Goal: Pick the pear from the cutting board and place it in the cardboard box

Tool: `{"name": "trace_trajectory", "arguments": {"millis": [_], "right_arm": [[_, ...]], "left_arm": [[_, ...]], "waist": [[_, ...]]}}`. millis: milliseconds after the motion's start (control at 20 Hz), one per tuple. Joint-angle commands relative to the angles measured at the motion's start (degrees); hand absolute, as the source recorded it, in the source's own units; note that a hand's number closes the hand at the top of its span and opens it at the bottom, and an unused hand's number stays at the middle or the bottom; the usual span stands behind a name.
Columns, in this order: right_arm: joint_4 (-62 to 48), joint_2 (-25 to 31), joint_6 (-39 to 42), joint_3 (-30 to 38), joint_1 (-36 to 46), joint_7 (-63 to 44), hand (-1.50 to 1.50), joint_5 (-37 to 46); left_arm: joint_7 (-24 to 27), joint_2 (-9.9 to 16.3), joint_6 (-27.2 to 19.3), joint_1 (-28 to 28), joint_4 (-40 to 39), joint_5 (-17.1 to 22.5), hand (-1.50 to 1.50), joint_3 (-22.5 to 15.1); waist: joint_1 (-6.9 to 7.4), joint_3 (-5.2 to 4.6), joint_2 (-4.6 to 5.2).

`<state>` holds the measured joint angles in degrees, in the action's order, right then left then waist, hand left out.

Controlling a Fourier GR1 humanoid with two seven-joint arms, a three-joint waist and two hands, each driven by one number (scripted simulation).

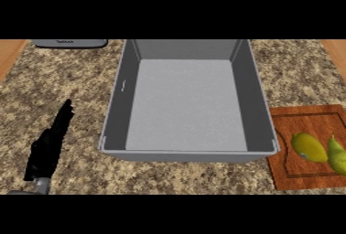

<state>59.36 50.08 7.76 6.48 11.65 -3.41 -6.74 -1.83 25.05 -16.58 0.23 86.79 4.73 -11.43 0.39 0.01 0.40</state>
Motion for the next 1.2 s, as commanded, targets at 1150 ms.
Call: {"name": "trace_trajectory", "arguments": {"millis": [1150], "right_arm": [[-1.0,1.3,33.4,-11.1,6.6,-19.8,-1.50,15.1]], "left_arm": [[-1.2,-5.9,2.8,-2.0,-2.9,-5.8,0.00,3.1]], "waist": [[-0.26,0.00,-0.32]]}}
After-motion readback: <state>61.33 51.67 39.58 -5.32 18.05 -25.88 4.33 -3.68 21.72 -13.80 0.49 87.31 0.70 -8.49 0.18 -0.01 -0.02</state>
